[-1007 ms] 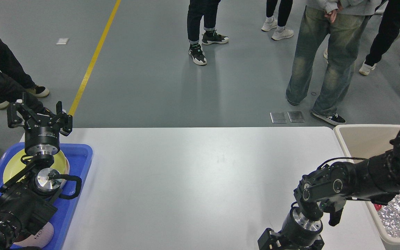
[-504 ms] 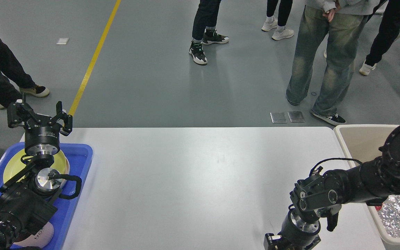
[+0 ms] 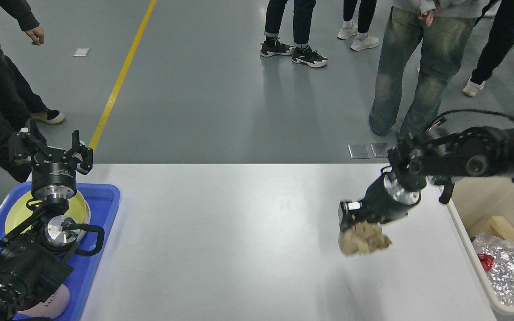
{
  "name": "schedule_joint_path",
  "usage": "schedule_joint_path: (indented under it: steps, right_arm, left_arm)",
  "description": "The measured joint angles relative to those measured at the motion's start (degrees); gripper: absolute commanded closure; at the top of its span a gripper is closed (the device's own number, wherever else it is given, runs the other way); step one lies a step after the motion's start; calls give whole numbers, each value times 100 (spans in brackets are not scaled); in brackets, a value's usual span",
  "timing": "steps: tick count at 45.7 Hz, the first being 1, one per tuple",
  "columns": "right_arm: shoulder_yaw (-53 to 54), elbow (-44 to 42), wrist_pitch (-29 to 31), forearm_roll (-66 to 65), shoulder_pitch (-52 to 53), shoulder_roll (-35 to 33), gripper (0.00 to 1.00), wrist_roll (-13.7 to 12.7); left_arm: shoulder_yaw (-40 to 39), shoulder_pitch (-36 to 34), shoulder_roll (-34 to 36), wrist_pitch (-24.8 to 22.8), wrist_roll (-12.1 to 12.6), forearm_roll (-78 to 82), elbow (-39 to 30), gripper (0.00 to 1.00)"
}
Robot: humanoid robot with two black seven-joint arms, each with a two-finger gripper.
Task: Tidy desktop
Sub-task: 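Lift the paper scrap and drop it into the white bin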
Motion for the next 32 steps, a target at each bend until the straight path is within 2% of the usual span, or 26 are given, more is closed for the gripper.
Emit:
schedule_joint_path:
  steps: [10,19,22,26,32]
  right_arm:
    - [179,-58,444,10,1402,-740,100,0]
    - [177,-359,515,10,1925,-1397,100,-13]
    - [114,-647,463,9,1763,-1588,100,-29]
    - [100,-1085,279,12,1054,-1783,100,-41]
    - [129,-2012,-636,14,-411,-1894,100,-44]
  left_arm:
    - [2,0,-1,0,0,-1,-2,4]
    - [10,0,0,0,0,0,-5,4]
    - [10,0,1,0,0,-1,-5,4]
    - [10,0,3,0,0,-1,-5,4]
    - [10,0,3,0,0,0,-4,4]
